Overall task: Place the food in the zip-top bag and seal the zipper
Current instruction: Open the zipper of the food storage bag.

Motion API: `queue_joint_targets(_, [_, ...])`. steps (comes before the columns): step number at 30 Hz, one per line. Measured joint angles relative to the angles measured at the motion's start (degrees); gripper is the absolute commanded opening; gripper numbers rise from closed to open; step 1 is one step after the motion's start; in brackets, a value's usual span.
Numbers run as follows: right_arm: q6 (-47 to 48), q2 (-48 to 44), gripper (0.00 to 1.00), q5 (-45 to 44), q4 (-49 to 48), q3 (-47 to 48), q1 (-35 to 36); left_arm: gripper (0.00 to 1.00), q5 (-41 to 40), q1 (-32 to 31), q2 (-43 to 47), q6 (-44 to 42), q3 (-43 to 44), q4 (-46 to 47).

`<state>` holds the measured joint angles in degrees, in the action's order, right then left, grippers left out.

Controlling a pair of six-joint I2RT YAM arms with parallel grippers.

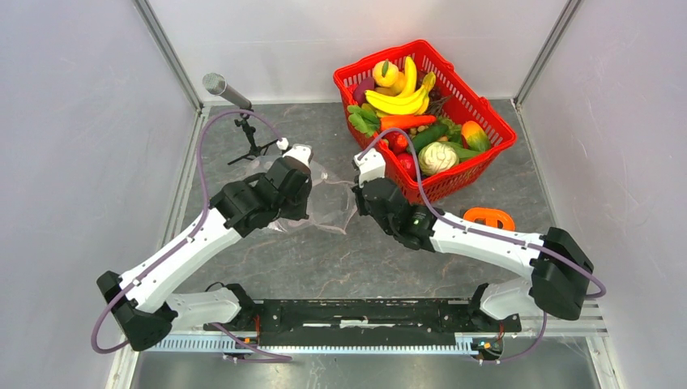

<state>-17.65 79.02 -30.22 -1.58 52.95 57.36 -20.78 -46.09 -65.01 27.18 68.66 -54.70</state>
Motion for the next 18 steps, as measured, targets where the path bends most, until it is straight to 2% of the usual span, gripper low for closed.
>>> queue_joint_targets(7, [3.69,1.90,0.00,10.27,0.00,2.67,-1.01,0.02,12.02,-0.02,0.04,-0.66,8.00,-2.89])
queue_joint_targets(12, [6.38,4.63,0.01,18.99,0.50,7.87,-1.86,0.02,13.42,0.00,0.39,0.70,10.10,-4.57])
queue_joint_targets(18, [8.11,7.39,0.02,22.73,3.80,10.64,-2.14,0.02,11.13,0.00,1.11,2.80,5.53,-5.70])
